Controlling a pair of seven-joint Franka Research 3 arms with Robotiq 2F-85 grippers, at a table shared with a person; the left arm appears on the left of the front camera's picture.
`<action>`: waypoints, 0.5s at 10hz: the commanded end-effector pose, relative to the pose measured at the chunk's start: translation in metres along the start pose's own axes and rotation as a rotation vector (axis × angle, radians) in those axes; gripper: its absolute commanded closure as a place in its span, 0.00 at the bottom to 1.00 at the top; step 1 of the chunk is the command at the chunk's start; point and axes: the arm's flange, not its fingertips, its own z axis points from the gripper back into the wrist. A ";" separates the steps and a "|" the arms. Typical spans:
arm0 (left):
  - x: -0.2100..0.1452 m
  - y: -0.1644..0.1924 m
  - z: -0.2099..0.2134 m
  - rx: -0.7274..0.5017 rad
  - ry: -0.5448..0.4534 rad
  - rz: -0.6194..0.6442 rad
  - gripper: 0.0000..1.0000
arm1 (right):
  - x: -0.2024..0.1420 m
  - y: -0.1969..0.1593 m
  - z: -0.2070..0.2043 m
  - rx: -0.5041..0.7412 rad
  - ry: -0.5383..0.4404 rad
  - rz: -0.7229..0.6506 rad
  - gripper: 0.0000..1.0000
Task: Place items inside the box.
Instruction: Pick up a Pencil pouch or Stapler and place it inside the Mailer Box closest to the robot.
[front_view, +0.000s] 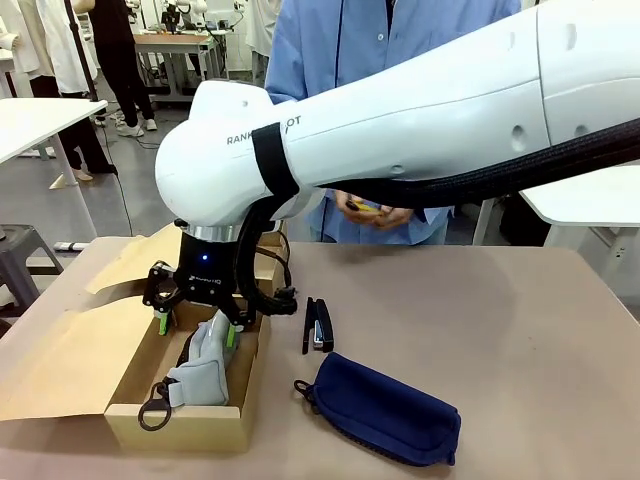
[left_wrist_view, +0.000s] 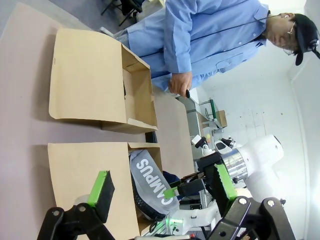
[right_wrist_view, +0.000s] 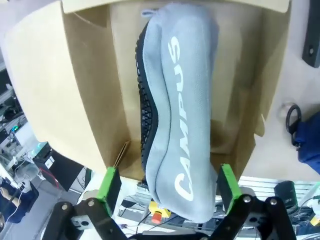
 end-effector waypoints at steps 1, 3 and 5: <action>0.001 -0.002 -0.001 -0.023 -0.017 -0.019 0.00 | -0.029 -0.031 0.044 -0.015 0.070 0.066 0.00; 0.001 -0.002 -0.001 -0.023 -0.017 -0.019 0.00 | -0.068 -0.105 0.122 -0.054 0.050 0.099 0.00; 0.001 -0.002 -0.001 -0.023 -0.017 -0.019 0.00 | -0.088 -0.218 0.196 0.158 0.043 0.092 0.00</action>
